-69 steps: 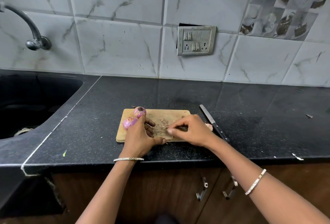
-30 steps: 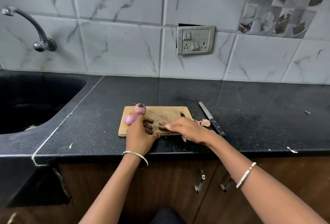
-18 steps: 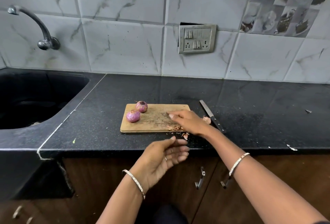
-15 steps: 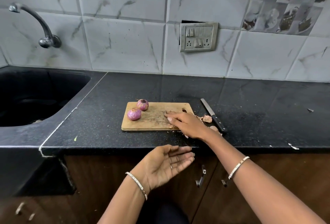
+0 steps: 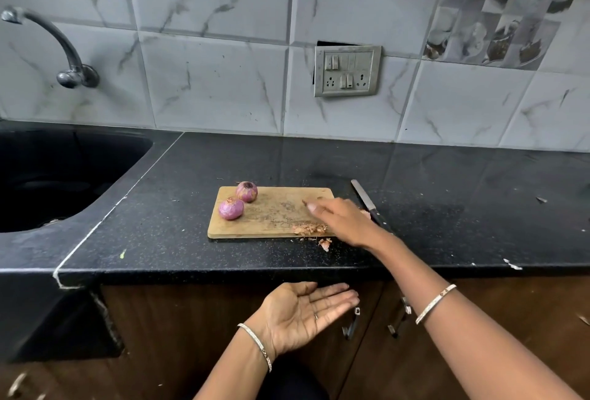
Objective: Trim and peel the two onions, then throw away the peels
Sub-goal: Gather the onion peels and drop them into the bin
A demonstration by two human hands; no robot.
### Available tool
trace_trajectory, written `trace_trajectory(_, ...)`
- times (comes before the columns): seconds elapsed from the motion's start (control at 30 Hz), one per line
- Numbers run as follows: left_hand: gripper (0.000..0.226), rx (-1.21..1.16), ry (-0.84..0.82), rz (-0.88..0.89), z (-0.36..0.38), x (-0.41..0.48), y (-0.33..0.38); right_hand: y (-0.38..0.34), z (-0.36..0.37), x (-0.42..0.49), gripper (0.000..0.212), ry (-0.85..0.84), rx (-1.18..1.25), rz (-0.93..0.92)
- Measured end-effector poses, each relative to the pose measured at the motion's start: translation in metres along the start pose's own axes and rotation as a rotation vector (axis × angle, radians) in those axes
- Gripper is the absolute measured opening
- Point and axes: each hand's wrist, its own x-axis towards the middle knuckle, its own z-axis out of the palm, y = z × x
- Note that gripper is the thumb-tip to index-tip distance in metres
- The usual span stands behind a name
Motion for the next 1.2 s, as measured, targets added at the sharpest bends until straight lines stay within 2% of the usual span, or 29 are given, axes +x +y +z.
trace_trajectory(0.1, 0.053, -0.027, 0.017, -0.004, -0.002, 0.004, 0.001, -0.005, 0.024, -0.007, 0.050, -0.080, -0.005, -0.082)
trace_trajectory(0.23, 0.052, -0.030, -0.002, 0.000, -0.003, 0.006, 0.000, -0.004, 0.021, -0.020, 0.036, -0.065, 0.218, -0.142)
trace_trajectory(0.37, 0.056, -0.008, 0.021, 0.013, 0.001, 0.008, -0.001, 0.003, -0.007, -0.022, 0.020, 0.191, 0.321, -0.061)
trace_trajectory(0.43, 0.057, -0.021, 0.015, 0.012, 0.001, 0.009, -0.001, 0.014, -0.019, -0.009, 0.019, 0.278, 0.160, -0.003)
trace_trajectory(0.47, 0.057, -0.031, 0.006, 0.012, 0.001, 0.009, -0.001, 0.019, -0.024, -0.001, 0.023, 0.225, 0.014, 0.022)
trace_trajectory(0.53, 0.057, -0.036, -0.005, 0.013, 0.001, 0.010, -0.002, 0.026, -0.030, 0.013, 0.038, -0.029, -0.244, 0.070)
trace_trajectory(0.6, 0.058, -0.033, -0.017, 0.015, 0.001, 0.010, -0.002, 0.025, -0.036, 0.020, 0.047, -0.253, -0.324, 0.104)
trace_trajectory(0.63, 0.058, -0.036, -0.020, 0.013, 0.000, 0.010, -0.002, 0.024, -0.039, 0.023, 0.047, -0.298, -0.329, 0.118)
trace_trajectory(0.77, 0.058, -0.041, -0.015, 0.004, -0.001, 0.010, -0.001, 0.027, -0.043, 0.033, 0.037, -0.263, -0.395, 0.092)
trace_trajectory(0.9, 0.058, -0.049, -0.049, -0.008, 0.001, 0.009, -0.002, 0.031, -0.041, 0.035, 0.020, -0.186, -0.321, 0.073)
trace_trajectory(0.97, 0.059, -0.061, -0.063, -0.014, 0.001, 0.008, -0.003, 0.034, -0.041, 0.038, 0.014, -0.218, -0.304, 0.063)
trace_trajectory(1.13, 0.061, -0.058, -0.065, -0.024, 0.001, 0.008, -0.003, 0.024, -0.052, 0.042, 0.014, -0.359, -0.299, 0.071)
trace_trajectory(1.2, 0.061, -0.063, -0.069, -0.022, 0.001, 0.009, -0.003, 0.017, -0.057, 0.044, 0.026, -0.426, -0.284, 0.095)
